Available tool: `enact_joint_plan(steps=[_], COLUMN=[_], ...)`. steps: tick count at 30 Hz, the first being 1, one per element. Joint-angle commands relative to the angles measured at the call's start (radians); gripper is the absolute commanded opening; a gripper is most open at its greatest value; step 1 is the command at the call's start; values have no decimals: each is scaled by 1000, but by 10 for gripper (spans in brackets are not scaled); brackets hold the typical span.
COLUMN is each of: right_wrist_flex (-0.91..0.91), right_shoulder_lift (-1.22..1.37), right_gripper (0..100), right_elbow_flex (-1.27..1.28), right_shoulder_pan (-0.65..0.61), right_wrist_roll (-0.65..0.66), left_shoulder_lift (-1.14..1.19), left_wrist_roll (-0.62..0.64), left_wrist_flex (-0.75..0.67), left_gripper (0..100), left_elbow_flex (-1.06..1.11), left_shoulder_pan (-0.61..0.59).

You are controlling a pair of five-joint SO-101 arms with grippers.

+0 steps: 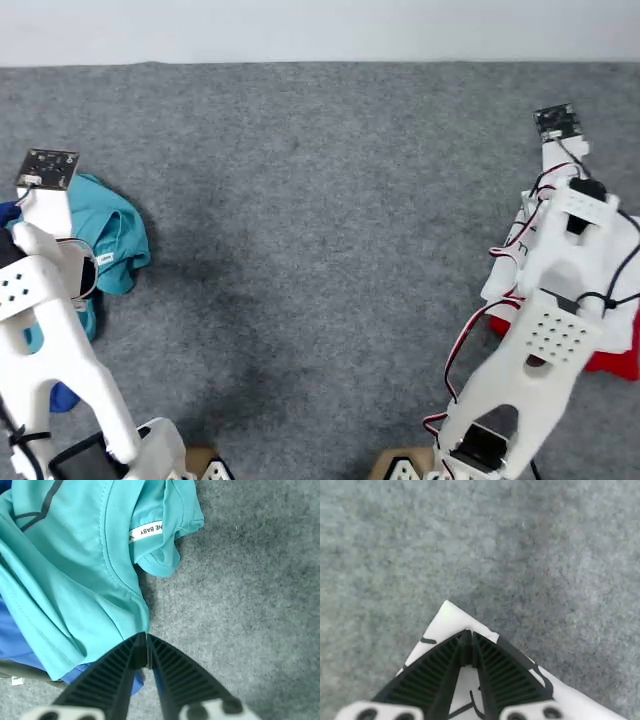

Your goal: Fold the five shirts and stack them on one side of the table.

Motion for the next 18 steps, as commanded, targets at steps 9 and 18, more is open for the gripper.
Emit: enact_joint_plan(steps=[9,18], right_wrist_flex=[180,420], right_shoulder_lift=[-268,-280], right_gripper=[10,11], right_elbow_flex=[-41,-35], right_shoulder_pan=[173,312], right_wrist_roll=[-12,-9], left_shoulder_lift=[-29,-35], left_wrist_roll=[-5,-49], left_wrist_flex=[-12,-6], left_gripper=[6,6], left_elbow_flex=[-10,-10], left_shoulder_pan=[6,6])
